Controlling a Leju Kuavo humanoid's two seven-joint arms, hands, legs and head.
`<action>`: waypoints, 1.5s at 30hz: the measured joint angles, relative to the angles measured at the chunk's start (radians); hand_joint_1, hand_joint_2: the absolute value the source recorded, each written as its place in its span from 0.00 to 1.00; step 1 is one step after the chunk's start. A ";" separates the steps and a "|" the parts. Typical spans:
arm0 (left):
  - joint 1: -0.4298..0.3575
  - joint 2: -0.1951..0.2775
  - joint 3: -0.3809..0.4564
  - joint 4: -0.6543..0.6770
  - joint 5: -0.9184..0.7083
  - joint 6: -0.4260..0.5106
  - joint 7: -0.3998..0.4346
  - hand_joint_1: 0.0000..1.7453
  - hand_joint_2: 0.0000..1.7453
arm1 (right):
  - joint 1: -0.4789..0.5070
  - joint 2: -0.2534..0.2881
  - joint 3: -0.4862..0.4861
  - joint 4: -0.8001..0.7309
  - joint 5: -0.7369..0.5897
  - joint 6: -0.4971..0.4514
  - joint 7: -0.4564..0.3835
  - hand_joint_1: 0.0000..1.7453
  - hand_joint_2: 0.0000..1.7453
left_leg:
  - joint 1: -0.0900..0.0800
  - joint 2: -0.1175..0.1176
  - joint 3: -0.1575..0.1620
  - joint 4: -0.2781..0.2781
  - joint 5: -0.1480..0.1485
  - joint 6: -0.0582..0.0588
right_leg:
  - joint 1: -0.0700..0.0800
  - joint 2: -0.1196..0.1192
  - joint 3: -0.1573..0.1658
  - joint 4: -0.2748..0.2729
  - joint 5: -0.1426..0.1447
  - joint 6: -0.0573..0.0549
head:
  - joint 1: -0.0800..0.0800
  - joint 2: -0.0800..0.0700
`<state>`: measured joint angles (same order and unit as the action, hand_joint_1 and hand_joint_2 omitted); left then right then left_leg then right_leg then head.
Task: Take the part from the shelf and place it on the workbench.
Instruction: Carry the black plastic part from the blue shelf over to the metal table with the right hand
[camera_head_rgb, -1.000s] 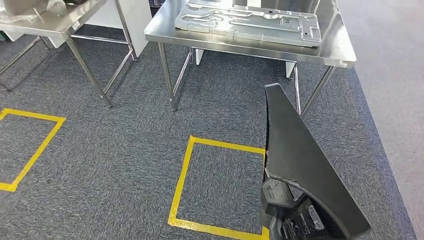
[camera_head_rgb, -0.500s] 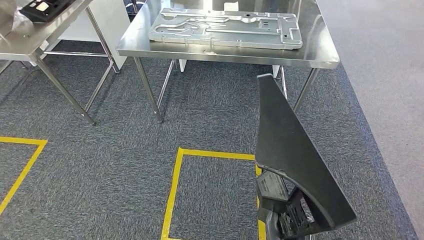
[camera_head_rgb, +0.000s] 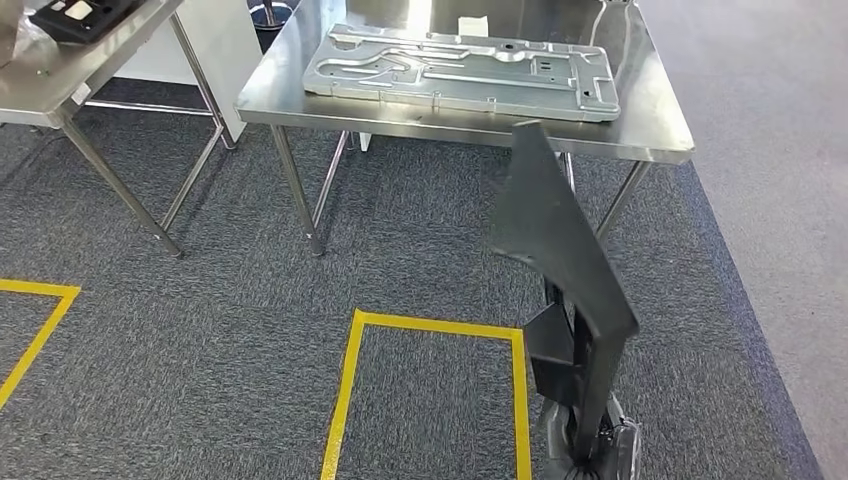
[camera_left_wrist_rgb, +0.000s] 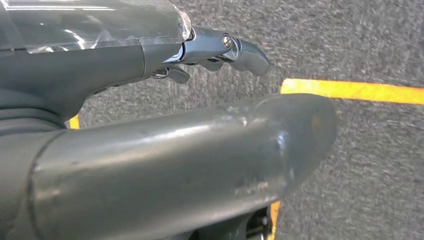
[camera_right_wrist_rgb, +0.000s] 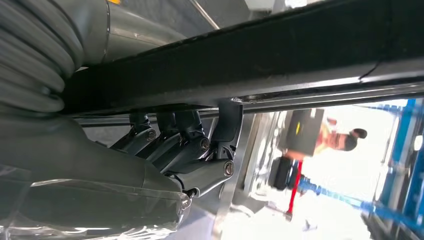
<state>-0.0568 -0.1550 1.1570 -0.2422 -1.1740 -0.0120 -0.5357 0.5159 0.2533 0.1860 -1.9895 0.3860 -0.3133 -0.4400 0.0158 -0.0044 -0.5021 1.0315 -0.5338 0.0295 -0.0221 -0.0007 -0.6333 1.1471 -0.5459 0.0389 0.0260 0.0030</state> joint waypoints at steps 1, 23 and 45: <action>0.000 0.000 0.000 0.000 -0.001 -0.001 0.000 0.00 0.00 | -0.007 -0.004 0.004 0.002 0.003 -0.014 0.010 1.00 1.00 | 0.000 0.000 0.009 -0.001 -0.008 -0.006 | 0.001 -0.005 0.011 -0.050 0.035 -0.003 | 0.001 0.000; -0.002 0.017 -0.009 0.000 -0.058 -0.012 0.030 0.00 0.00 | -0.201 -0.050 -0.051 0.091 0.148 -0.276 0.186 1.00 1.00 | -0.010 0.003 -0.059 0.000 0.058 0.006 | 0.011 0.013 0.128 -0.011 -0.020 -0.015 | -0.012 0.000; -0.037 0.028 -0.066 0.002 -0.148 -0.038 0.063 0.00 0.00 | -0.740 -0.487 0.446 0.393 1.186 -0.089 0.863 1.00 1.00 | -0.005 -0.001 -0.175 0.197 -0.083 -0.031 | 0.017 0.009 0.083 -0.103 0.036 -0.060 | -0.015 0.000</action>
<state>-0.0936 -0.1271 1.0915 -0.2405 -1.3222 -0.0497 -0.4728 -0.2240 -0.2341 0.6315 -1.5960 1.5720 -0.4027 0.4228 0.0110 -0.0053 -0.6770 1.2287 -0.6172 -0.0016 -0.0054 0.0087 -0.5502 1.0438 -0.5101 -0.0206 0.0113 0.0030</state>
